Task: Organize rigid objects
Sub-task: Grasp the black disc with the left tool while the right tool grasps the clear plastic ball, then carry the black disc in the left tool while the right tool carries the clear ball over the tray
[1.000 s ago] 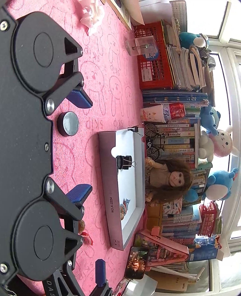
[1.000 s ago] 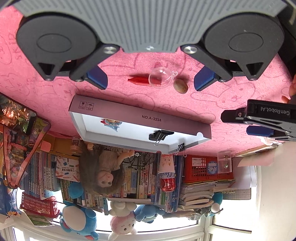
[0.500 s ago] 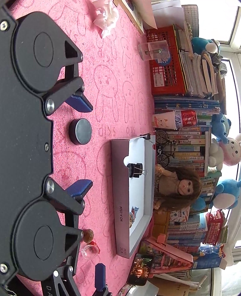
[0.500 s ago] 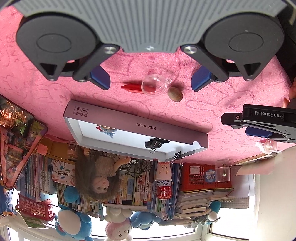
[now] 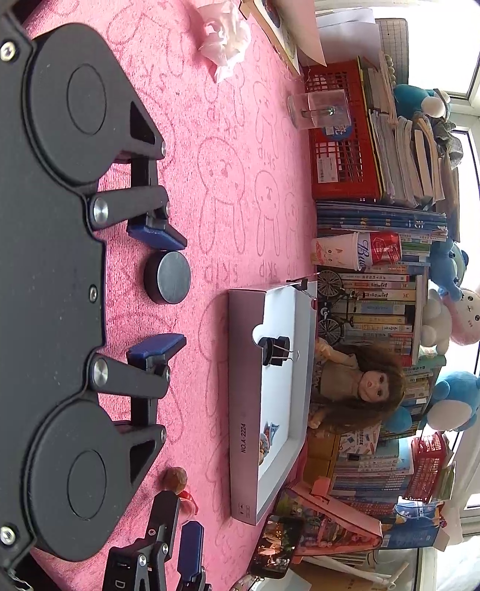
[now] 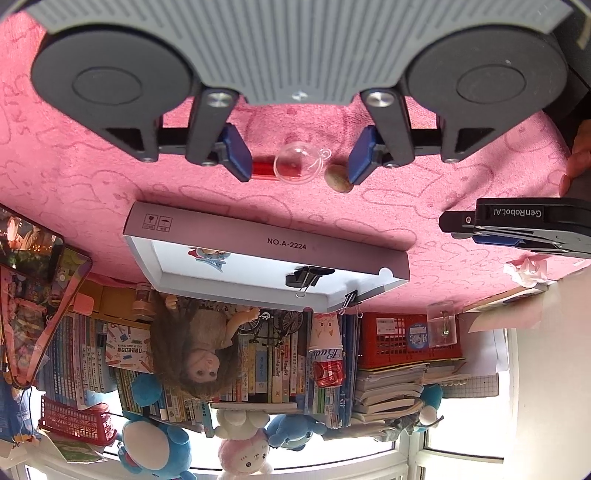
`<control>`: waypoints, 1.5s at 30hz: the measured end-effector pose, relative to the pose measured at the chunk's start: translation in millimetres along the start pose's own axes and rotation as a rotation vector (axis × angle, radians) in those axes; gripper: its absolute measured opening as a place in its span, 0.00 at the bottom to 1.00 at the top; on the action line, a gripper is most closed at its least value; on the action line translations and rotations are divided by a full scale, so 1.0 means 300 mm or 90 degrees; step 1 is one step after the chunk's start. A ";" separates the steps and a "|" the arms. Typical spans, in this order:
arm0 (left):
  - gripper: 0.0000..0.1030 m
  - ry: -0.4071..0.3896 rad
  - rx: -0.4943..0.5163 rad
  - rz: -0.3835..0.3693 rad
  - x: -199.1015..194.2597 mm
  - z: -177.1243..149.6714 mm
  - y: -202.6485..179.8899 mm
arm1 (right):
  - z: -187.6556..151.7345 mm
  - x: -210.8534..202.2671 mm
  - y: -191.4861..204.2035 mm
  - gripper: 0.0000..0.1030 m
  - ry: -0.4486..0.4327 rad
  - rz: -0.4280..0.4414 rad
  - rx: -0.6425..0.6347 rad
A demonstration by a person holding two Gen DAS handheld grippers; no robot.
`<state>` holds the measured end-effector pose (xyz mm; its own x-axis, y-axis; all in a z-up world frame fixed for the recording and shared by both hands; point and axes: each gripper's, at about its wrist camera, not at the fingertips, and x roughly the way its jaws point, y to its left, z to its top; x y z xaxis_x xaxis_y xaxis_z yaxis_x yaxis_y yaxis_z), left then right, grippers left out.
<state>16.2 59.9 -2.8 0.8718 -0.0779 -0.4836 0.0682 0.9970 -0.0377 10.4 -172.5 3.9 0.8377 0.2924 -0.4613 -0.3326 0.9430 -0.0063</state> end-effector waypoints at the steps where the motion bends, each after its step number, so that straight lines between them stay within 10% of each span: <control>1: 0.44 0.000 0.000 0.001 0.000 0.000 0.001 | -0.001 0.000 0.002 0.54 0.001 -0.001 -0.003; 10: 0.29 0.001 -0.013 0.015 -0.002 0.001 0.008 | -0.006 -0.003 0.013 0.38 -0.003 -0.007 -0.015; 45: 0.29 -0.015 -0.041 -0.080 0.141 0.299 -0.104 | 0.216 0.083 -0.263 0.37 -0.012 -0.071 0.160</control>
<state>94.5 25.6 56.4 0.8697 -0.2014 -0.4506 0.1467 0.9772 -0.1536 85.7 -229.5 50.3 0.8717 0.1858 -0.4535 -0.1221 0.9785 0.1661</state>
